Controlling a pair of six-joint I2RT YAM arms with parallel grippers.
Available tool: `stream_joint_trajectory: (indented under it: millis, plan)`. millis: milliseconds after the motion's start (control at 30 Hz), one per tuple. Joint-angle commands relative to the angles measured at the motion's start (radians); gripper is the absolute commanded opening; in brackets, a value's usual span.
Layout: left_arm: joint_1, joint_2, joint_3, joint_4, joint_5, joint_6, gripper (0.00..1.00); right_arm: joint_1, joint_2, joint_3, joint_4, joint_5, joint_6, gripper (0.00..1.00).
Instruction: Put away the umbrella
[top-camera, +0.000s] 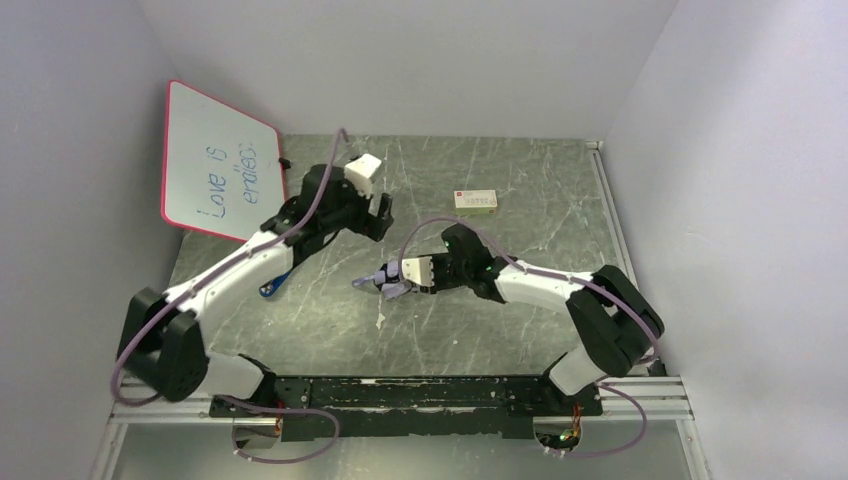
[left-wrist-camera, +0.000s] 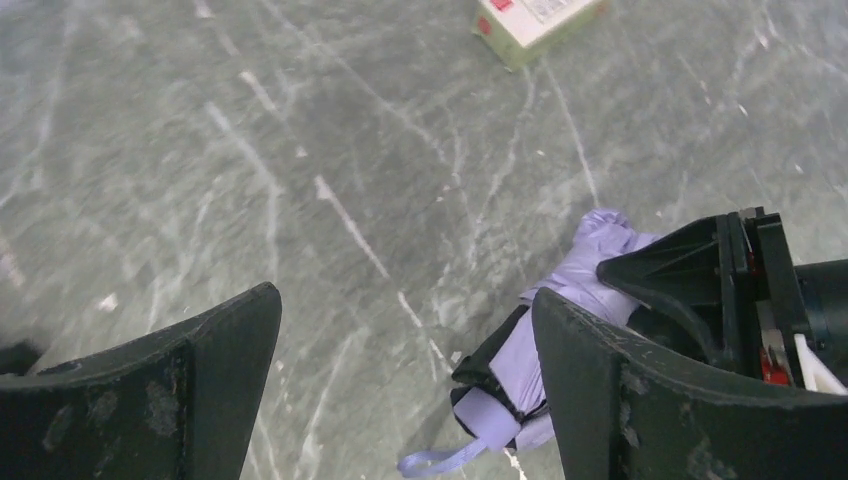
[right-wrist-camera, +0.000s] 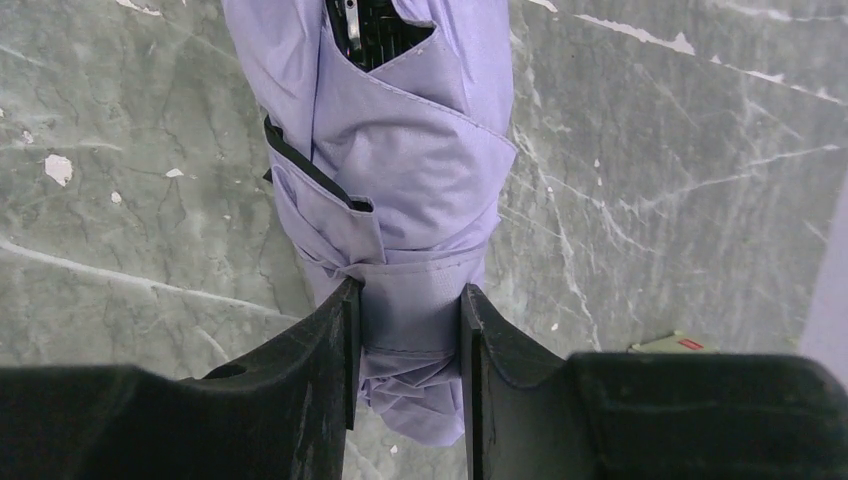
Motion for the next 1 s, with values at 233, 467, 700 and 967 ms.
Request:
stream_joint_trajectory:
  millis: [233,467,700,967]
  plan:
    - [0.008,0.394,0.308,-0.314,0.468,0.213,0.97,0.133,-0.021,-0.238,0.045,0.348,0.078,0.29]
    - [0.007,0.562,0.391,-0.445,0.58,0.298,0.97,0.2,-0.055,-0.304,0.079,0.384,0.125,0.29]
    - [-0.015,0.57,0.339,-0.445,0.584,0.312,0.97,0.207,-0.051,-0.291,0.077,0.385,0.121,0.29]
    - [-0.072,0.619,0.323,-0.478,0.589,0.346,0.97,0.216,-0.054,-0.291,0.088,0.39,0.13,0.29]
